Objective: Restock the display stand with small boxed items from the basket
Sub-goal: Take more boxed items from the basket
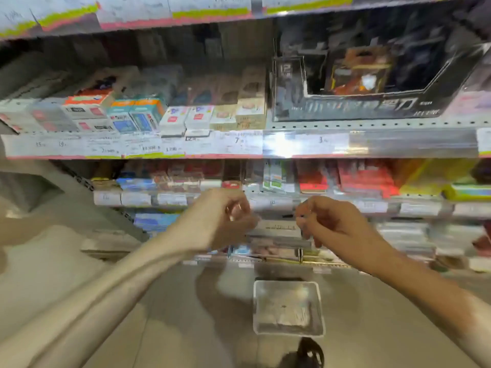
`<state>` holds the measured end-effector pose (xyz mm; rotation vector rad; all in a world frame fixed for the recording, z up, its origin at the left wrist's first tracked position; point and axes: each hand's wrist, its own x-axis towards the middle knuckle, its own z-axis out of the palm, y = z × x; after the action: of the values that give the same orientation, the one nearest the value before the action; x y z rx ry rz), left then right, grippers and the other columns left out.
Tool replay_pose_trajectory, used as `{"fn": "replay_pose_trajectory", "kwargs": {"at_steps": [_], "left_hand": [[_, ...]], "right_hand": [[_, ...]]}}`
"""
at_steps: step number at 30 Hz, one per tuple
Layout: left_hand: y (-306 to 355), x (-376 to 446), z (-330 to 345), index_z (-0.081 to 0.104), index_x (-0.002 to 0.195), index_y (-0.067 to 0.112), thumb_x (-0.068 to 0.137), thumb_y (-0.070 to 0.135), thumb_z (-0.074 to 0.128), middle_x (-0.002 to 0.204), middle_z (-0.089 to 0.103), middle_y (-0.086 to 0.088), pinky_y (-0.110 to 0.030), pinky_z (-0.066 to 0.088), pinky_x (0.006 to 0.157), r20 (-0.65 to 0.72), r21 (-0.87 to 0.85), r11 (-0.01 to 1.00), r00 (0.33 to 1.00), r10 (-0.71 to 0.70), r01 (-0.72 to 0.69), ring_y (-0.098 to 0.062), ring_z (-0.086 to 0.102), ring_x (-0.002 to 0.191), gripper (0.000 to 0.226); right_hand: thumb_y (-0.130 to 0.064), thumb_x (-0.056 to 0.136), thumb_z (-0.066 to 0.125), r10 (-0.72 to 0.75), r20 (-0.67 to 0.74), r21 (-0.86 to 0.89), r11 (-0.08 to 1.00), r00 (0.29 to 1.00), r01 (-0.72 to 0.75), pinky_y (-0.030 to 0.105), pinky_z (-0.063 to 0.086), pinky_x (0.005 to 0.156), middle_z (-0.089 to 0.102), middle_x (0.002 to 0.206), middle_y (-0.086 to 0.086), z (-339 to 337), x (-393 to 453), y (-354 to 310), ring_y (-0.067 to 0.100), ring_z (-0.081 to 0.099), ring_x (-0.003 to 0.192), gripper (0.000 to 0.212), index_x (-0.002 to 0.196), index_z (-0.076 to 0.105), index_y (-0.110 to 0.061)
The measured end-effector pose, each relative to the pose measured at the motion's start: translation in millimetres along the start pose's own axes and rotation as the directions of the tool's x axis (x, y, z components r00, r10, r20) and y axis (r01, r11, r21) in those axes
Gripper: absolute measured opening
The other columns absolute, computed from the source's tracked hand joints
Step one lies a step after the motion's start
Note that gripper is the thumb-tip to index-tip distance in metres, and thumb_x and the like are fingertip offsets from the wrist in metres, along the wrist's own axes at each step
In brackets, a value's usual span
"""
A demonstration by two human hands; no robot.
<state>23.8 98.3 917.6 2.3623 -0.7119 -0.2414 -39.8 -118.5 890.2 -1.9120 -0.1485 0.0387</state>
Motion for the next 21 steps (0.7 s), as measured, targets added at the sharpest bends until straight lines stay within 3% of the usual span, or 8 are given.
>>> {"fn": "replay_pose_trajectory", "kwargs": {"at_steps": [2, 4, 7, 9, 13, 16, 19, 21], "left_hand": [[-24, -5, 28, 0.058, 0.070, 0.023, 0.081, 0.027, 0.069, 0.055, 0.051, 0.009, -0.014, 0.031, 0.044, 0.043, 0.032, 0.998, 0.998, -0.047, 0.046, 0.003, 0.047, 0.045, 0.016], [-52, -9, 60, 0.058, 0.070, 0.022, 0.080, 0.028, 0.069, 0.058, 0.054, 0.008, -0.014, 0.032, 0.045, 0.101, 0.010, 0.992, 0.987, -0.124, 0.124, 0.002, 0.045, 0.043, 0.015], [-93, -11, 116, 0.058, 0.067, 0.020, 0.063, 0.053, 0.061, 0.061, 0.057, -0.001, -0.026, 0.039, 0.052, 0.149, -0.052, 0.967, 0.959, -0.240, 0.250, -0.008, 0.043, 0.048, 0.033], [-120, -10, 156, 0.058, 0.066, 0.017, 0.056, 0.056, 0.055, 0.061, 0.056, -0.002, -0.028, 0.039, 0.055, 0.178, -0.074, 0.955, 0.946, -0.272, 0.288, -0.010, 0.044, 0.050, 0.040], [-183, -8, 247, 0.049, 0.058, 0.022, 0.077, 0.030, 0.069, 0.056, 0.048, 0.010, -0.010, 0.034, 0.051, 0.207, -0.041, 0.928, 0.912, -0.354, 0.370, -0.002, 0.043, 0.054, 0.028], [-235, -11, 323, 0.046, 0.055, 0.025, 0.073, 0.033, 0.067, 0.057, 0.049, 0.010, -0.006, 0.036, 0.052, 0.269, -0.051, 0.888, 0.862, -0.429, 0.457, -0.009, 0.049, 0.058, 0.029], [-280, -13, 391, 0.051, 0.062, 0.020, 0.062, 0.038, 0.061, 0.057, 0.053, 0.005, -0.029, 0.051, 0.066, 0.335, -0.068, 0.841, 0.806, -0.488, 0.537, -0.021, 0.057, 0.058, 0.021], [-307, -16, 434, 0.050, 0.063, 0.022, 0.064, 0.037, 0.063, 0.057, 0.054, 0.003, -0.035, 0.052, 0.068, 0.362, -0.053, 0.822, 0.778, -0.513, 0.567, -0.024, 0.058, 0.058, 0.020]], "right_hand": [[-0.025, 0.085, 0.058, 0.069, 0.008, -0.033, 0.997, 0.998, -0.068, 0.048, 0.049, 0.062, 0.060, 0.065, 0.013, 17, -8, 35, 0.021, 0.054, 0.056, 0.007, 0.080, 0.062, -0.024], [-0.027, 0.085, 0.057, 0.132, 0.019, -0.069, 0.989, 0.991, -0.131, 0.049, 0.050, 0.064, 0.062, 0.069, 0.017, 33, -14, 70, 0.024, 0.056, 0.057, 0.008, 0.080, 0.061, -0.022], [-0.036, 0.080, 0.054, 0.203, 0.025, -0.129, 0.972, 0.979, -0.198, 0.049, 0.053, 0.065, 0.064, 0.069, 0.012, 55, -20, 129, 0.026, 0.062, 0.063, 0.013, 0.075, 0.060, -0.025], [-0.029, 0.084, 0.055, 0.263, 0.041, -0.192, 0.949, 0.964, -0.251, 0.048, 0.054, 0.066, 0.066, 0.068, 0.009, 67, -21, 175, 0.023, 0.064, 0.062, 0.013, 0.078, 0.060, -0.019], [-0.024, 0.088, 0.054, 0.404, 0.092, -0.267, 0.891, 0.910, -0.368, 0.037, 0.055, 0.065, 0.066, 0.073, 0.009, 90, -25, 279, 0.022, 0.065, 0.064, 0.014, 0.087, 0.059, -0.011], [-0.020, 0.086, 0.057, 0.481, 0.089, -0.316, 0.844, 0.872, -0.433, 0.026, 0.050, 0.061, 0.066, 0.079, 0.011, 109, -34, 364, 0.020, 0.064, 0.062, 0.013, 0.091, 0.060, -0.007], [-0.019, 0.085, 0.058, 0.529, 0.062, -0.358, 0.803, 0.846, -0.476, 0.034, 0.053, 0.069, 0.069, 0.081, 0.013, 128, -39, 444, 0.022, 0.066, 0.063, 0.008, 0.087, 0.059, -0.011], [-0.018, 0.084, 0.058, 0.550, 0.046, -0.367, 0.786, 0.834, -0.498, 0.039, 0.055, 0.072, 0.070, 0.081, 0.012, 139, -41, 490, 0.023, 0.067, 0.064, 0.007, 0.087, 0.060, -0.012]]}}
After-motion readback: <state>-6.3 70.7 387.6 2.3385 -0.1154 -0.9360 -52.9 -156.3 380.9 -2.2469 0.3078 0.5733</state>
